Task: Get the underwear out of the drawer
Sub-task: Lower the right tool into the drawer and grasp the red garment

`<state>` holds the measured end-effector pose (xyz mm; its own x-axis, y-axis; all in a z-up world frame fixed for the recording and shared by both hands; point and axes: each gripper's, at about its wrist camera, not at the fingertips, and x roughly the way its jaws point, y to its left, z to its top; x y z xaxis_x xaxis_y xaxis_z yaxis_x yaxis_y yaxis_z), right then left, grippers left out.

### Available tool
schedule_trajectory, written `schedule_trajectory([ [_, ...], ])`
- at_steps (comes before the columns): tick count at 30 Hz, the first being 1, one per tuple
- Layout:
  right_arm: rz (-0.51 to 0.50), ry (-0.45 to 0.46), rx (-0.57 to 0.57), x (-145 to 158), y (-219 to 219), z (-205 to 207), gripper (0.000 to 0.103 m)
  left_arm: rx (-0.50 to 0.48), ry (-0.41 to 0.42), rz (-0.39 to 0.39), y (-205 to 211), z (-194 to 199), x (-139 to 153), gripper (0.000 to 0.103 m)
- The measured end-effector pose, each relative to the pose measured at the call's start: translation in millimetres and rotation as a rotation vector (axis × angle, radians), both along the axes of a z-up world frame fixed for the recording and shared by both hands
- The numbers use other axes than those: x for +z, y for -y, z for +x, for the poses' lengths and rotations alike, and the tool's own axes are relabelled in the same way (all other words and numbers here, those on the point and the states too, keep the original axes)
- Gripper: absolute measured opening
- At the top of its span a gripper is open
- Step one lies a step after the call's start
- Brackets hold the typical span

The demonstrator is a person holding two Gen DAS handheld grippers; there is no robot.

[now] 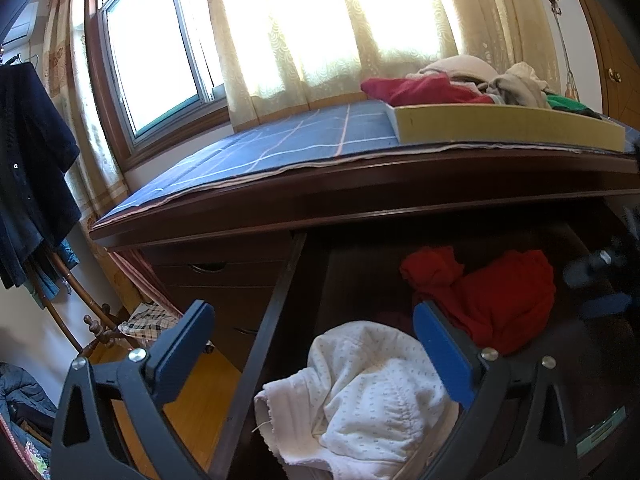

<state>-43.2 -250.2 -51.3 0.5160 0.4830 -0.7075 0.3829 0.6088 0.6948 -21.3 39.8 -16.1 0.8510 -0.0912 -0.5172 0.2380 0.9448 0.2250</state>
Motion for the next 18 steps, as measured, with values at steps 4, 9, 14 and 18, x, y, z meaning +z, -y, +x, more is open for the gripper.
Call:
schedule_trajectory([
  [4, -0.106, -0.018, -0.016, 3.7, -9.8, 17.7, 0.069, -0.004, 0.001, -0.005, -0.6, -0.5, 0.1, 0.101],
  [9, -0.110, 0.017, -0.012, 13.5, -24.8, 24.1, 0.069, -0.004, 0.001, -0.010, -1.0, -0.1, -0.2, 0.101],
  [14, -0.135, 0.033, 0.034, 23.4, -39.4, 27.3, 0.069, 0.001, 0.002, -0.007, -0.2, -0.7, -0.5, 0.101],
  [18, -0.178, -0.051, 0.003, 11.4, -37.6, 41.4, 0.069, 0.014, -0.004, 0.005, 1.8, 0.2, -0.1, 0.101],
])
